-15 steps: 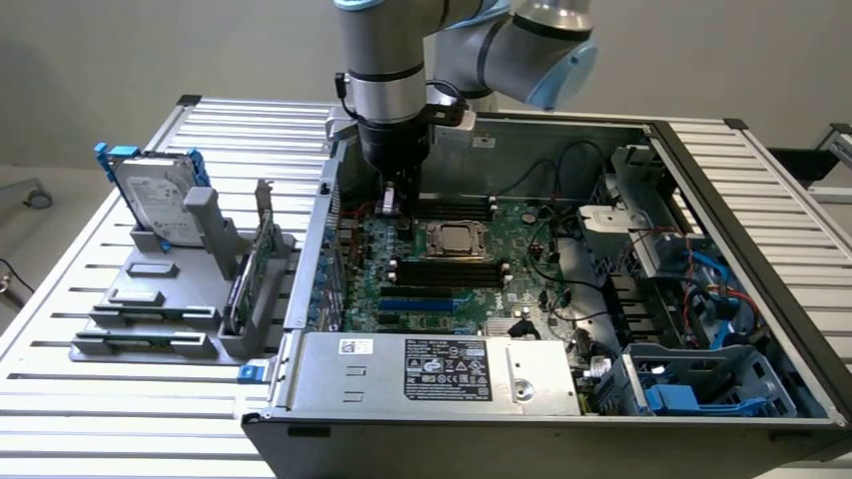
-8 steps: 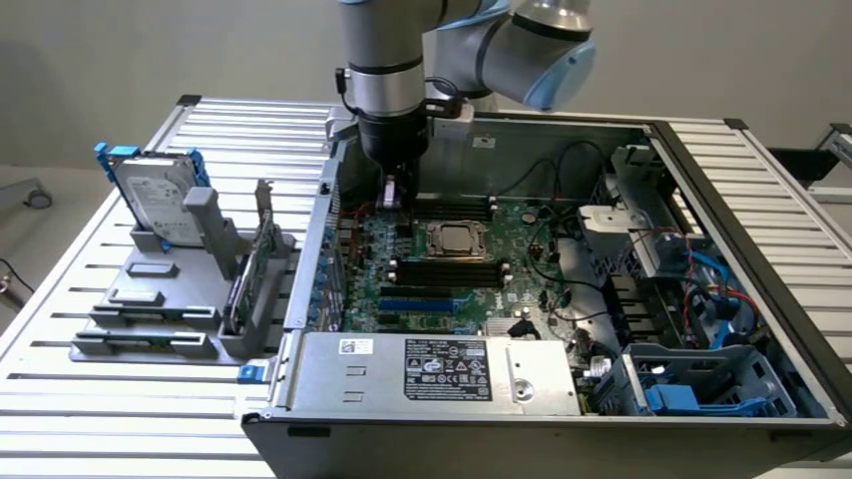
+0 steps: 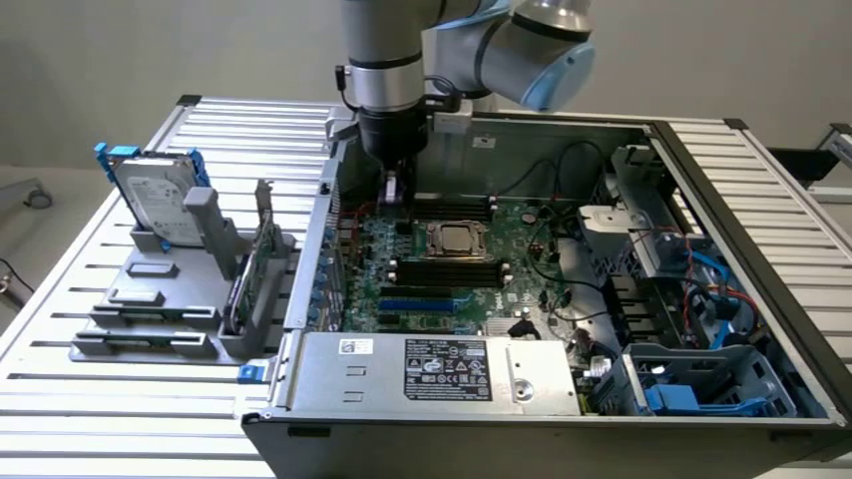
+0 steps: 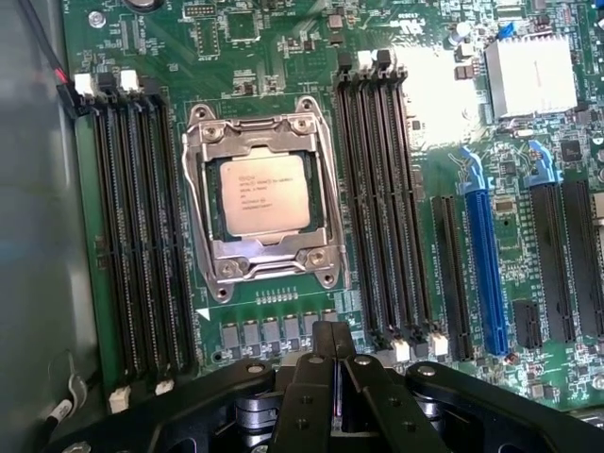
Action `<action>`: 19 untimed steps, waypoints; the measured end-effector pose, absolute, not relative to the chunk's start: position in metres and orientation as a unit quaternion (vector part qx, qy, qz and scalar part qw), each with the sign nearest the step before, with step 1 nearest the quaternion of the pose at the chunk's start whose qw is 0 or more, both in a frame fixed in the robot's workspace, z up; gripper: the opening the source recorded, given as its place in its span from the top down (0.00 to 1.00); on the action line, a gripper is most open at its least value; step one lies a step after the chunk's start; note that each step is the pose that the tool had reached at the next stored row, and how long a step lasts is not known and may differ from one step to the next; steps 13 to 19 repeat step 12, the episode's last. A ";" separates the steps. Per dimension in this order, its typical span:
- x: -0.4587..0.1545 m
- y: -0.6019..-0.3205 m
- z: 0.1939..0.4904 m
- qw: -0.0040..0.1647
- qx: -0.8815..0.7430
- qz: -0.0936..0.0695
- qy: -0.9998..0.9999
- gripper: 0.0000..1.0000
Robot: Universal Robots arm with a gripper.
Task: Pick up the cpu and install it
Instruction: 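Install the first cpu locking lever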
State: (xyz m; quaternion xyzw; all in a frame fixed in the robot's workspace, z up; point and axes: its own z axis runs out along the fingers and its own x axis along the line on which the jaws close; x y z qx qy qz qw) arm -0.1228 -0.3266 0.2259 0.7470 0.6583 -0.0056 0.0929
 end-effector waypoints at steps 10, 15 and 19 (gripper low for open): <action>-0.120 -0.325 0.226 0.087 0.744 -0.012 0.662 0.89; -0.120 -0.325 0.226 0.087 0.744 -0.012 0.662 0.89; -0.120 -0.325 0.226 0.087 0.744 -0.012 0.662 0.89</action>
